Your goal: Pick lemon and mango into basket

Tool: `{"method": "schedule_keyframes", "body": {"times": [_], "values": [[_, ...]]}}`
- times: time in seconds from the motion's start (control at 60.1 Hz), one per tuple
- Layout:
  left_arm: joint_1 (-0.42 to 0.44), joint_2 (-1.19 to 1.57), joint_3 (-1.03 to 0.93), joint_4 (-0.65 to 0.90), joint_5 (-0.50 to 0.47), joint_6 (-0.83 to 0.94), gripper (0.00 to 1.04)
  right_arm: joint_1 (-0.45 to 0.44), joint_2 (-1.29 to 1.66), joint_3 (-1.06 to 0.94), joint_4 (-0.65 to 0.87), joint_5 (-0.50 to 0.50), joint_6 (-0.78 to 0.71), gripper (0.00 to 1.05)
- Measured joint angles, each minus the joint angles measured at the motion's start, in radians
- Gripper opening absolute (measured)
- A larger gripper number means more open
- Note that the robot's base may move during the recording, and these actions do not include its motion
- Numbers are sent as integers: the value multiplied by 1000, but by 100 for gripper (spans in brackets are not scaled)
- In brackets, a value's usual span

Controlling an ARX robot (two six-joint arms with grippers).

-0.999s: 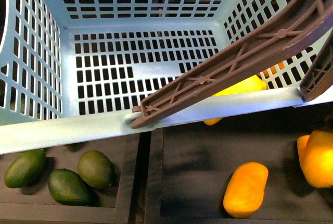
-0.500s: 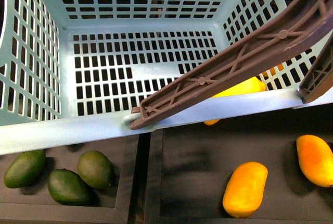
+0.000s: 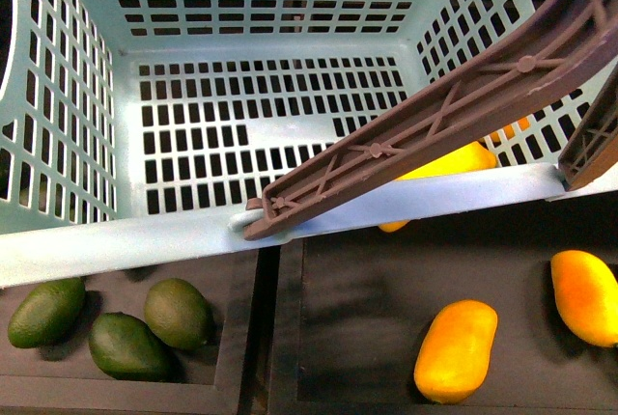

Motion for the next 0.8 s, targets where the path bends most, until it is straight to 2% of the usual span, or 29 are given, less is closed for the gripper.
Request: {"method": "schedule_keyframes", "body": {"times": [0.133, 0.383, 0.599, 0.666, 0.799], "values": [[0, 0, 0, 0, 0, 0, 6, 77, 27, 0, 3, 42, -5, 50], [0, 0, 0, 0, 0, 0, 6, 133, 45, -31, 3, 61, -23, 50], [0, 0, 0, 0, 0, 0, 6, 136, 39, -65, -5, 62, -42, 83], [0, 0, 0, 0, 0, -1, 6, 125, 23, -91, -12, 59, -50, 97], [0, 1, 0, 0, -4, -3, 6, 87, -27, -144, -19, 63, -77, 96]]}}
